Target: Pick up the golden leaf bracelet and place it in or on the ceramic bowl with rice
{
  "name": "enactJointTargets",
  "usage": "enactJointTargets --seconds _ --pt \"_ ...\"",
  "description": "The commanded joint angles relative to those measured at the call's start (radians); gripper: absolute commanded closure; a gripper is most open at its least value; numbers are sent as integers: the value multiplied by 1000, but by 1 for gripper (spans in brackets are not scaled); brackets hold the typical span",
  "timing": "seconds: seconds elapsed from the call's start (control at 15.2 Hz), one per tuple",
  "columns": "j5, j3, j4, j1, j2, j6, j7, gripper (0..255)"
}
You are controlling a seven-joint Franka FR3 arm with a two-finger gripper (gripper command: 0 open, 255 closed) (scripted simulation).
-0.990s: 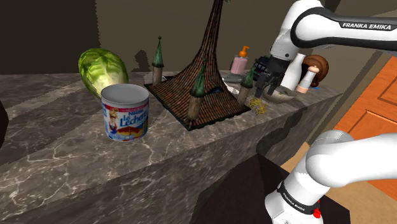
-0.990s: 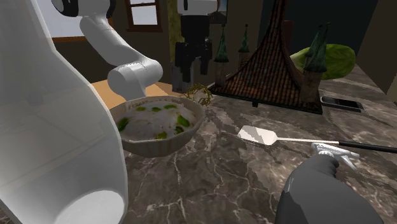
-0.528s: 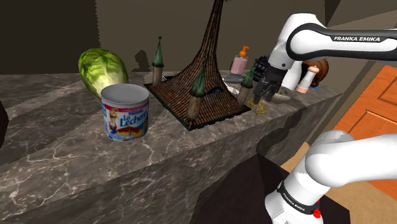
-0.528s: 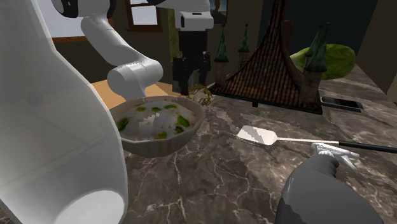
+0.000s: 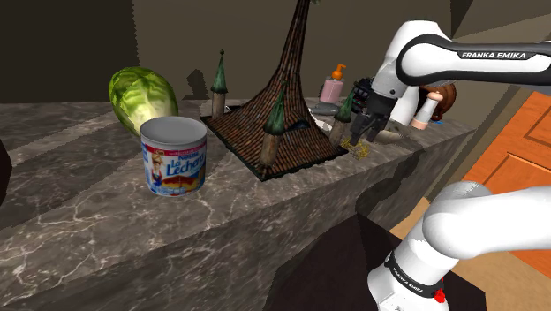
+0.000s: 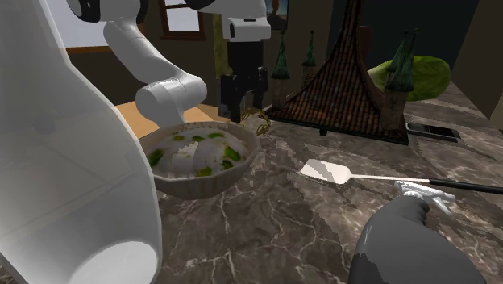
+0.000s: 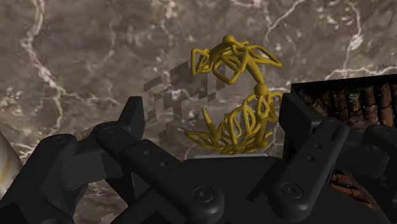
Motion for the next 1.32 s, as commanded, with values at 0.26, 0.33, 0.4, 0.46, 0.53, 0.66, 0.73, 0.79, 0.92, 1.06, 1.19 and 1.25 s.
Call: enactJointTargets --seconds 0.26,0.33,0.4,0.46,0.53,0.66,0.73,0.79,0.92,1.06,1.19,1.25 --pt "-9 5 8 -2 8 -16 3 255" --pt "-10 4 10 -3 6 -20 1 255" --pt "-11 1 8 -4 11 -13 -1 255" --pt "-8 7 5 -1 11 -9 4 255" --pt "-9 5 6 -1 12 -9 3 255" --pt "15 36 3 -52 13 -8 -31 255" --pt "27 51 16 -68 14 -20 -41 255" --pt "37 63 29 -82 16 -32 -51 255" --pt "51 82 56 -103 19 -57 -64 255" --pt "53 84 84 -102 20 -83 -64 255" --pt "59 83 85 -100 21 -82 -63 255" --pt "59 83 85 -100 21 -82 -63 0"
